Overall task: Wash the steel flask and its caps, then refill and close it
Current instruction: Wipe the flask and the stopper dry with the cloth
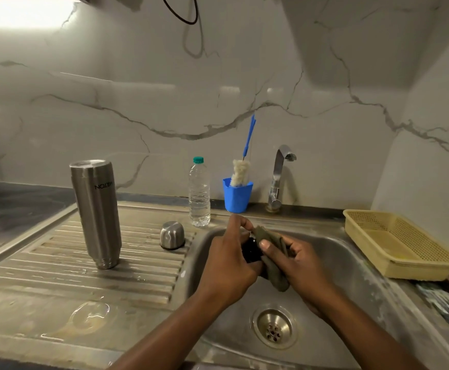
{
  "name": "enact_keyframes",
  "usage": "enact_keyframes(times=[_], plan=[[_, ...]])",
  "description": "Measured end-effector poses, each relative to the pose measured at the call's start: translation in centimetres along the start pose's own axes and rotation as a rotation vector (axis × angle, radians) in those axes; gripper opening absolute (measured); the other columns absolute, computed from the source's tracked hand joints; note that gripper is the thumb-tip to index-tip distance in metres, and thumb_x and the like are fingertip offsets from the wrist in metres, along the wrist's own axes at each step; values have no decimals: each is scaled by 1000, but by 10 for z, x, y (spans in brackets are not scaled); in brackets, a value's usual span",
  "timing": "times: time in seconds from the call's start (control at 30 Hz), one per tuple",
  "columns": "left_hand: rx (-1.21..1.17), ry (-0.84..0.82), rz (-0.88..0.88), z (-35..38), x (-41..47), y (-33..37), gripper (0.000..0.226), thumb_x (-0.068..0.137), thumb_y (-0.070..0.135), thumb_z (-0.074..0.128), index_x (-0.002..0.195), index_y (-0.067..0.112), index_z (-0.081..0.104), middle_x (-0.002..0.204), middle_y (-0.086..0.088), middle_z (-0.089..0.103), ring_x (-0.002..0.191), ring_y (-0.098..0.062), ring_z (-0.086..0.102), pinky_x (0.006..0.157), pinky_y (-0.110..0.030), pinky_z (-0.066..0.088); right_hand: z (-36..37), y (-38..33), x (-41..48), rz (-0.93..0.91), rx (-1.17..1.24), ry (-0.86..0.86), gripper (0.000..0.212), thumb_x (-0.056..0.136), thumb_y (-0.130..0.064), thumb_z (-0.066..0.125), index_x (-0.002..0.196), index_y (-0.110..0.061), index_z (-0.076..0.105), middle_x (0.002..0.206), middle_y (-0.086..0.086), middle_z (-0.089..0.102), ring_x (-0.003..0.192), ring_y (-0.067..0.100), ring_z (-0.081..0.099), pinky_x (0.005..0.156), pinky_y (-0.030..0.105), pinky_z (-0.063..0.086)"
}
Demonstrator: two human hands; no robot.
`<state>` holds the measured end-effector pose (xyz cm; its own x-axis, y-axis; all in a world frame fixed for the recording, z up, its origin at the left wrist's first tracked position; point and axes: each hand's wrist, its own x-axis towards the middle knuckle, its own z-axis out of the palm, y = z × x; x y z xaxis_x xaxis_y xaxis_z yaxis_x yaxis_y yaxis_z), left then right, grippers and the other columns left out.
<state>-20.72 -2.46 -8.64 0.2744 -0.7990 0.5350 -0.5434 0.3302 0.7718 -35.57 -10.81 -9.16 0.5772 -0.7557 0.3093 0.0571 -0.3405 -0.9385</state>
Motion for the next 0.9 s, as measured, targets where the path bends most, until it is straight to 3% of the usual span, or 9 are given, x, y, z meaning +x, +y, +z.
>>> enact_keyframes(times=[0.13, 0.2, 0.27, 0.43, 0.6, 0.67, 0.77, 0.9], plan=[[-30, -8, -44, 1, 2, 0, 65, 79, 2, 86, 123, 27, 45, 100, 9, 77, 92, 0, 75, 76, -13, 57, -3, -3, 2, -11, -47, 57, 20, 99, -32, 66, 99, -17, 80, 85, 7, 79, 79, 18, 77, 67, 28, 58], [-63, 22, -101, -1, 3, 0, 70, 75, 4, 90, 123, 28, 45, 105, 8, 78, 97, -1, 74, 77, -14, 58, -7, -2, 3, -29, -79, 96, 21, 98, -33, 67, 95, -17, 81, 84, 8, 79, 80, 23, 77, 69, 38, 61], [-85, 35, -126, -1, 3, -1, 70, 72, 3, 91, 120, 27, 46, 105, 7, 78, 97, -2, 74, 77, -15, 58, -11, -1, 4, -37, -114, 105, 18, 98, -33, 67, 100, -21, 81, 89, 6, 79, 86, 23, 77, 78, 42, 63], [-60, 42, -80, 0, 0, -1, 53, 79, -1, 84, 112, 22, 50, 96, 9, 77, 85, -9, 76, 71, -24, 63, 1, -2, 0, -44, -97, -65, 32, 99, -29, 68, 131, -28, 68, 111, -4, 78, 102, 12, 75, 80, 28, 62], [-119, 37, -128, 0, 3, -1, 64, 75, 1, 90, 122, 21, 52, 99, 10, 80, 90, -6, 77, 75, -16, 59, 0, -5, 2, -114, -210, 87, 17, 98, -27, 69, 114, -25, 77, 92, -9, 79, 83, 9, 77, 68, 22, 61], [-164, 66, -160, 3, 5, -3, 65, 73, 1, 92, 123, 19, 55, 101, 7, 80, 94, -5, 77, 81, -20, 61, -2, -3, 2, -202, -366, 148, 24, 97, -28, 72, 121, -27, 76, 101, -16, 79, 96, 1, 74, 84, 20, 59], [-202, 93, -168, 3, 6, -10, 53, 73, -4, 88, 116, 15, 63, 99, 1, 80, 94, -13, 78, 87, -39, 64, 2, -2, 1, -342, -491, 74, 45, 95, -21, 74, 139, -29, 65, 140, -20, 63, 131, -10, 54, 109, 10, 41], [-289, 72, -183, 4, 3, -12, 52, 73, -3, 89, 115, 15, 64, 102, -4, 80, 97, -21, 79, 90, -51, 63, 5, -3, 1, -293, -421, -26, 49, 101, -35, 61, 150, -33, 53, 153, -18, 53, 142, -8, 43, 114, 14, 37]])
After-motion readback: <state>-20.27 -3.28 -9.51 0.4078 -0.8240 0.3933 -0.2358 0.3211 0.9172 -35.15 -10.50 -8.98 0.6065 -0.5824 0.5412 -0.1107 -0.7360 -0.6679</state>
